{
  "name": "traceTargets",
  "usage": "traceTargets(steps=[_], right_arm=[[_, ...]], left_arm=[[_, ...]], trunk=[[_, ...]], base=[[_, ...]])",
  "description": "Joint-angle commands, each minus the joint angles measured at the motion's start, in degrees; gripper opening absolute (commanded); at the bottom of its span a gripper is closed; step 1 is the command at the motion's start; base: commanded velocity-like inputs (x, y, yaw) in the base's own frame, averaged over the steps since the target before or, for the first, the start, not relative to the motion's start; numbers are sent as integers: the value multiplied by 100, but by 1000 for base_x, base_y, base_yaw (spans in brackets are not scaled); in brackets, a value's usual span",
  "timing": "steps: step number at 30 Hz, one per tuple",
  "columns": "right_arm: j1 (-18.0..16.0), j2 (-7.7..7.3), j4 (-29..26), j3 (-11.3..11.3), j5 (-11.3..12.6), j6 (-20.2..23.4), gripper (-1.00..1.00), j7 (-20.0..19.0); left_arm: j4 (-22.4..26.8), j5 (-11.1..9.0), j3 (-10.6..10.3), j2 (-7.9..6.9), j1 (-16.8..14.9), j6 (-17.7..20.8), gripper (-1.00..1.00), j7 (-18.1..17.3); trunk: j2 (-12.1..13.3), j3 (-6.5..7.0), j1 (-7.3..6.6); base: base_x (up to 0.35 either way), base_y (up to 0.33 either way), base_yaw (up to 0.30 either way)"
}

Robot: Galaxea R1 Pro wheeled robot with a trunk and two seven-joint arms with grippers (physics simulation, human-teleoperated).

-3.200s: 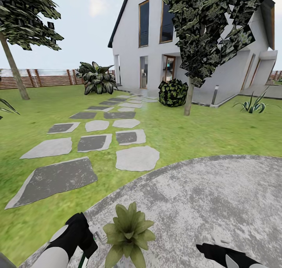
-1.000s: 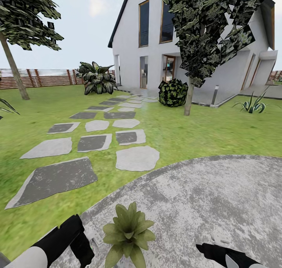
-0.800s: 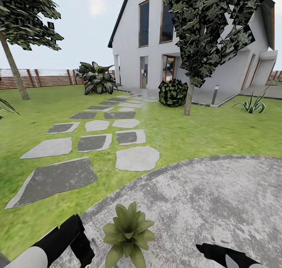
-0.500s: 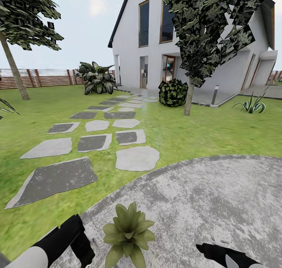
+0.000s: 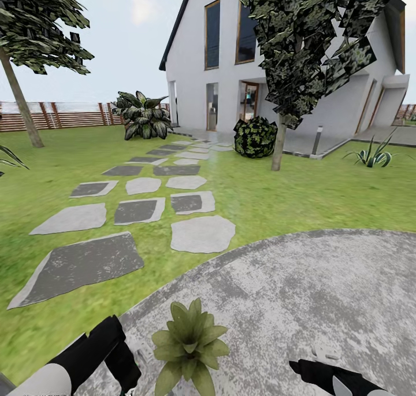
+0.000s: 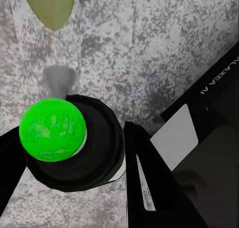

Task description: Pick up the pesticide atomizer in the garden and spray insectifuge to fully cover both potted plants in the garden.

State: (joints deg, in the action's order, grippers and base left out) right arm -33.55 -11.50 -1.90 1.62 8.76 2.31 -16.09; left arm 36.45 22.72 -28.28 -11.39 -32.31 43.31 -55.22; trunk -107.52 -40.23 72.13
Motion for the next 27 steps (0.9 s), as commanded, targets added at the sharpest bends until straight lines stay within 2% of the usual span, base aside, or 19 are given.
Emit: traceTargets(steps=[1,2,3,4,7,9,13,27], right_arm=[[-2,-2,-3,14,46,24,100,-25],[-2,-2,-3,14,46,24,100,-25],[-2,-2,-3,14,47,24,100,-25],[-2,-2,-3,14,47,24,100,-24],[-2,-2,-3,14,47,24,100,-25],[-2,-2,-3,14,47,24,100,-25],[-2,-2,-3,14,47,24,100,-25],[-2,-2,-3,14,46,24,100,-25]], left_arm=[[12,72,124,-2,-3,21,-100,-37],[11,134,306,1,-3,20,-100,-35],[8,306,617,3,-3,17,-100,-34],[4,570,905,10,-3,12,-100,-33],[-6,1179,1325,57,-3,-1,-100,-42],[-10,1421,1524,81,-3,-7,-100,-47],[-8,1529,1621,92,-3,-7,-100,-50],[10,1542,1616,92,-3,-4,-100,-58]], trunk=[[-3,-6,-1],[-3,-6,-1],[-3,-6,-1],[-3,-6,-1],[-3,-6,-1],[-3,-6,-1],[-3,-6,-1],[-3,-6,-1]], base=[[0,0,0],[0,0,0],[0,0,0],[0,0,0],[0,0,0],[0,0,0],[0,0,0],[0,0,0]])
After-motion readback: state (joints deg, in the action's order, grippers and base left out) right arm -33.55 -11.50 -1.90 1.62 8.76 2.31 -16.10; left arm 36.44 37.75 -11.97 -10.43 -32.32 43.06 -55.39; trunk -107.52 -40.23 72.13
